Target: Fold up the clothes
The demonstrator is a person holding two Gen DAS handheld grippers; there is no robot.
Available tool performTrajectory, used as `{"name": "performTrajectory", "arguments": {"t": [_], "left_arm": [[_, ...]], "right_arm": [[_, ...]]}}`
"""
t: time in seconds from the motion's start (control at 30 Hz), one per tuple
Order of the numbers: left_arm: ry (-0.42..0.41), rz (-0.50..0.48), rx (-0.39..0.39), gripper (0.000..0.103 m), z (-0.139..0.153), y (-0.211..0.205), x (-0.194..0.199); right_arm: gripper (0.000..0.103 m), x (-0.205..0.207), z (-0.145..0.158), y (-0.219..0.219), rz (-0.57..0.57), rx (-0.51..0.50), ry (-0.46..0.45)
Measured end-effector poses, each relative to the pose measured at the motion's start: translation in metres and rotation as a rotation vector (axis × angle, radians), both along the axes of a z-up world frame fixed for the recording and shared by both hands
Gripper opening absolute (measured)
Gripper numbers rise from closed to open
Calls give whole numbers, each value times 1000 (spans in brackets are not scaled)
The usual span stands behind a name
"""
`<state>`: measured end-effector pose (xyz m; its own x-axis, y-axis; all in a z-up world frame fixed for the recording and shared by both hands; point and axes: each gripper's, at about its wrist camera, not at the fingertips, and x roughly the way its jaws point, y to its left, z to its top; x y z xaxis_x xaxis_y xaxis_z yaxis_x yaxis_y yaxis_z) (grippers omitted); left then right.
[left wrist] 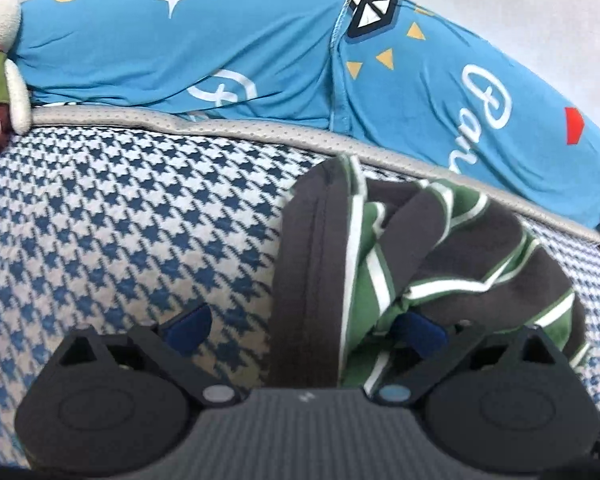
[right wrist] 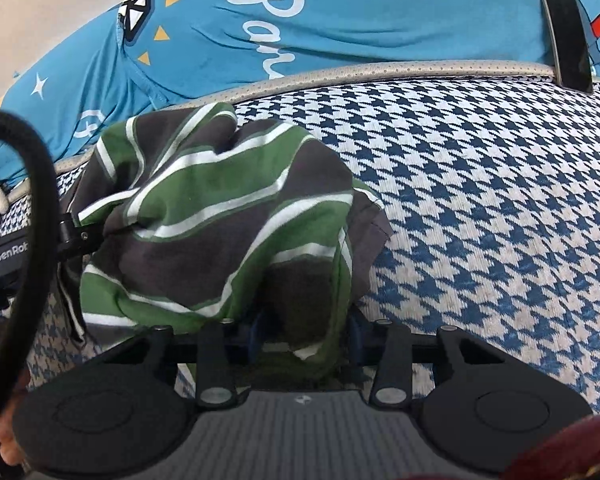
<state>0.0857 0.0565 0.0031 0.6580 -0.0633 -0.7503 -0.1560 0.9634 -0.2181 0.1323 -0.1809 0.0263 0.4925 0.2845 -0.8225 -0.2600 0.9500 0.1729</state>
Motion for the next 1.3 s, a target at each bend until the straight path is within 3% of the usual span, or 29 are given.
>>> {"name": "performTrajectory", "arguments": {"t": [0.07,0.13,0.43,1.0,1.1,1.3], "left_arm": [[4,-22,-51,82,-2,1,0],[9,-41,-100,76,-4,0,-1],[-3,-107,-119,76,6,-7,-9],[12,-78,-109,80,16,-1,-30],[-1,-56,-73,89,26,3,-43],[-16,16,-106,96,40,23,-78]], "right_arm": [[37,3,0,2,-2,7,-7],[35,5,0,6,5,22,-20],[33,2,9,15,45,102,-64],[33,-11,18,22,116,178,-97],[33,-17,18,28,152,184,-108],[33,-33,21,43,233,206,-132]]}}
